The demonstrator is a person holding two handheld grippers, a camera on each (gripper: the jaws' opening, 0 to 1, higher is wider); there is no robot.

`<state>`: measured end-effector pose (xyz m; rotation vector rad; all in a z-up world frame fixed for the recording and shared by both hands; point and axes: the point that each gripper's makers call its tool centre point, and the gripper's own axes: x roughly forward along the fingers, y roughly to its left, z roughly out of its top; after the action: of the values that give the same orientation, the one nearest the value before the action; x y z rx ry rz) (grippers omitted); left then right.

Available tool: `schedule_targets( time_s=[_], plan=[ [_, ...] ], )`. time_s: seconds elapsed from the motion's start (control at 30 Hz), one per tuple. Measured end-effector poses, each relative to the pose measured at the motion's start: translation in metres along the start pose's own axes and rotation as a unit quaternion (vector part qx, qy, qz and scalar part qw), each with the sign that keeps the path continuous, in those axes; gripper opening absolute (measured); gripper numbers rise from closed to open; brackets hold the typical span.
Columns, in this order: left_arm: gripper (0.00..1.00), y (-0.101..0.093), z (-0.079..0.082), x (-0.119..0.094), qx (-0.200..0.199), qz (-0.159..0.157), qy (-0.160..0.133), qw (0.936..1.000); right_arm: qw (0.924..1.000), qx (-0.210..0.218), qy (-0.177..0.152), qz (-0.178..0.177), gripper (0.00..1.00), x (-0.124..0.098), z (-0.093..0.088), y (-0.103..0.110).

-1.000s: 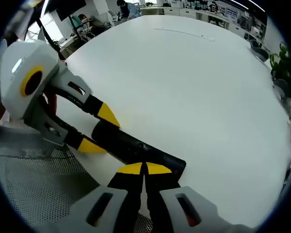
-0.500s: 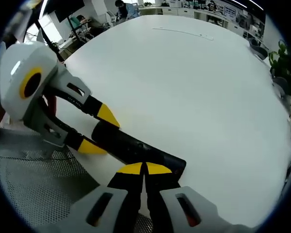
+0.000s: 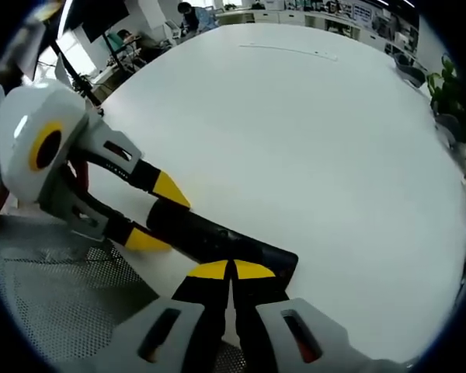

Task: Press the specified remote control buttons in sequence, fully releasing each button before pressing the next.

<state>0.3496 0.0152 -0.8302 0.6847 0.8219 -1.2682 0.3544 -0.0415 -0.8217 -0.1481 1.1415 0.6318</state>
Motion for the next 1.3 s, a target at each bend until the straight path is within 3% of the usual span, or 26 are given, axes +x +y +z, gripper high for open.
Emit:
schedule_targets(
  time_s=[0.37,0.87,1.3],
  plan=[
    [0.24,0.001,0.0,0.0,-0.003,0.0,-0.002,1.0,0.9998,-0.007,-0.015,-0.014,0.0,0.002,0.006,-0.005],
    [0.24,0.001,0.0,0.0,-0.006,0.0,-0.006,1.0,0.999,0.021,-0.034,-0.018,0.0,0.003,0.011,-0.013],
    [0.25,0.001,0.0,0.001,-0.006,0.0,-0.005,1.0,0.9983,-0.014,-0.035,-0.044,0.0,0.004,0.014,-0.012]
  ],
)
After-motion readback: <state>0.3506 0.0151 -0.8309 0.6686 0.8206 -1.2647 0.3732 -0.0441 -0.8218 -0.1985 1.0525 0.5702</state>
